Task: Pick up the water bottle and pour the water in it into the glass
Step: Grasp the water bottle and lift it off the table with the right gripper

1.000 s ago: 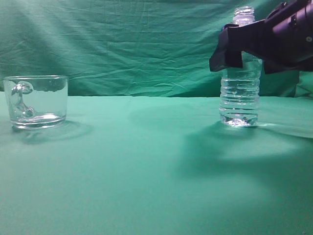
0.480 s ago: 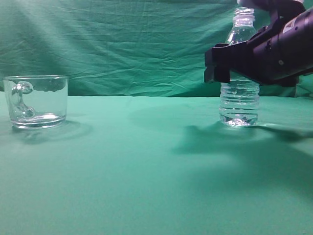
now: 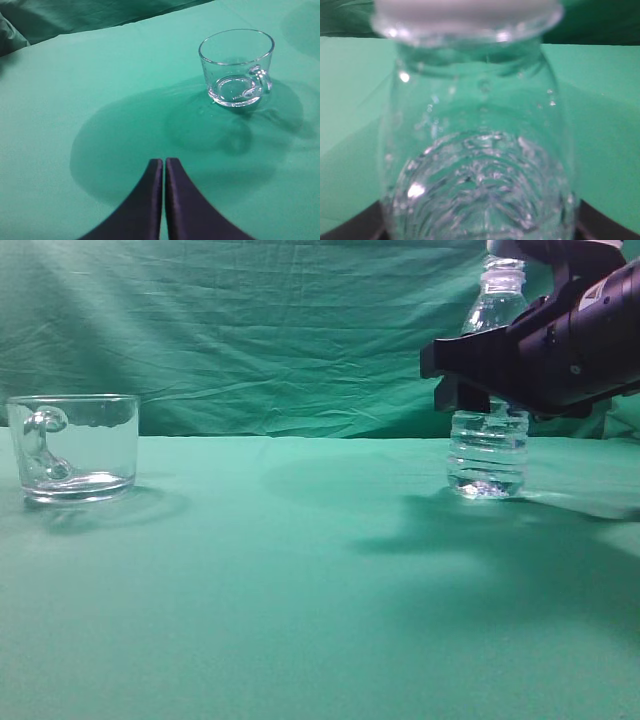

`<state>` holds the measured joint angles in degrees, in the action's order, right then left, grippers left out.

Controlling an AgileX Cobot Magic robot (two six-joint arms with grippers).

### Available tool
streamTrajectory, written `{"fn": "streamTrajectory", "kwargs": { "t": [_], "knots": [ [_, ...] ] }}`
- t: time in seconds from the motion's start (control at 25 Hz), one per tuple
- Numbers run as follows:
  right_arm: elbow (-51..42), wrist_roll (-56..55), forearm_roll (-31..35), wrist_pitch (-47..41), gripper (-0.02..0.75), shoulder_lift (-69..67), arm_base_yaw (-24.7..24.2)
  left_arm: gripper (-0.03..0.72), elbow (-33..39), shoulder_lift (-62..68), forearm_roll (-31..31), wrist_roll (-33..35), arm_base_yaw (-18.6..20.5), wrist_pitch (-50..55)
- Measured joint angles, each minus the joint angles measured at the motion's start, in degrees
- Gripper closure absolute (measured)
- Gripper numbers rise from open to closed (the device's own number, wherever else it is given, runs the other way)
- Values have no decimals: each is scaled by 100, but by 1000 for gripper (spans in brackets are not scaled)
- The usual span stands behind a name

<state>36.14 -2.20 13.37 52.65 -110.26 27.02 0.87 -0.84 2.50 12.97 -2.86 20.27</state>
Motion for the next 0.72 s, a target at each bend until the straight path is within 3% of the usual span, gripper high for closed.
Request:
{"fn": "streamTrajectory", "kwargs": {
  "t": [0.4, 0.48, 0.72],
  "knots": [
    [0, 57, 0, 0, 306, 0, 0, 688, 0, 0, 0, 0, 0, 0],
    [0, 79, 0, 0, 371, -10, 0, 688, 0, 0, 0, 0, 0, 0],
    [0, 166, 0, -11, 361, -10, 0, 688, 0, 0, 0, 0, 0, 0]
  ]
}}
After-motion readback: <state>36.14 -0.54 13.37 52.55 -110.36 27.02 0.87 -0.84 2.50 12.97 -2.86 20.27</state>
